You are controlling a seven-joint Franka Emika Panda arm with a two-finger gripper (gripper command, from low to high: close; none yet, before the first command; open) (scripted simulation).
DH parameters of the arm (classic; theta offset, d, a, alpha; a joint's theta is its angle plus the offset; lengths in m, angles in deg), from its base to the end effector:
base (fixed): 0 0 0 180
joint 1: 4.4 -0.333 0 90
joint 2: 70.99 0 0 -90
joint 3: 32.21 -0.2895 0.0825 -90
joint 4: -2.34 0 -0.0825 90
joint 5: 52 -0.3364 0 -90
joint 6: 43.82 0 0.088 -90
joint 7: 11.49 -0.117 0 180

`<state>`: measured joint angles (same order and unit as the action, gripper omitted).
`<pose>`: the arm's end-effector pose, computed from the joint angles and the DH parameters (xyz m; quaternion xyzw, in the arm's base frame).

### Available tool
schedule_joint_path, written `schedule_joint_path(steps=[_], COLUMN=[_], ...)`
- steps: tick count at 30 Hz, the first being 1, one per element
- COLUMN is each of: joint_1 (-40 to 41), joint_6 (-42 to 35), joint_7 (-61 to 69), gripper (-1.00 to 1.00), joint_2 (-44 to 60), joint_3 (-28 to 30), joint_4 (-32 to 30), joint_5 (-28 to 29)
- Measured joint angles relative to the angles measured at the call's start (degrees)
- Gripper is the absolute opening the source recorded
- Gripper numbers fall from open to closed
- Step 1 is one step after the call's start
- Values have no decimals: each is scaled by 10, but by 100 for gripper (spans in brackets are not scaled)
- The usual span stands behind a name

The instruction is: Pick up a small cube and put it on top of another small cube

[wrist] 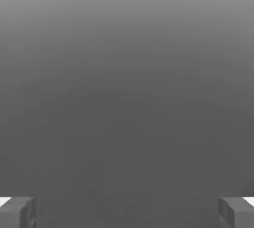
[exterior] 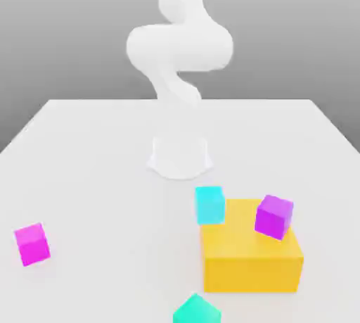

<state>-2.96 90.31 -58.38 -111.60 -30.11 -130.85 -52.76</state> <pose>0.3567 -0.0260 0.6444 -0.8447 0.4008 -0.3224 0.1484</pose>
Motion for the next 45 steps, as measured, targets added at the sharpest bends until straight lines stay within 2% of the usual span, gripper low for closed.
schedule_joint_path(steps=[16, 24, 29, 30, 37, 42, 45], joint_1=[100, 176, 228, 239, 245, 208, 183], joint_6=[151, 226, 300, 314, 317, 249, 209], joint_7=[-58, -87, -40, -31, -33, -88, -57], gripper=[0, 0, 0, -100, -100, -100, -100], joint_2=[336, 501, 606, 624, 626, 535, 474], joint_3=[132, 171, 116, 102, 97, 150, 125], joint_4=[-91, -135, -120, -117, -116, -137, -158], joint_5=[-62, -92, -161, -174, -172, -97, -74])
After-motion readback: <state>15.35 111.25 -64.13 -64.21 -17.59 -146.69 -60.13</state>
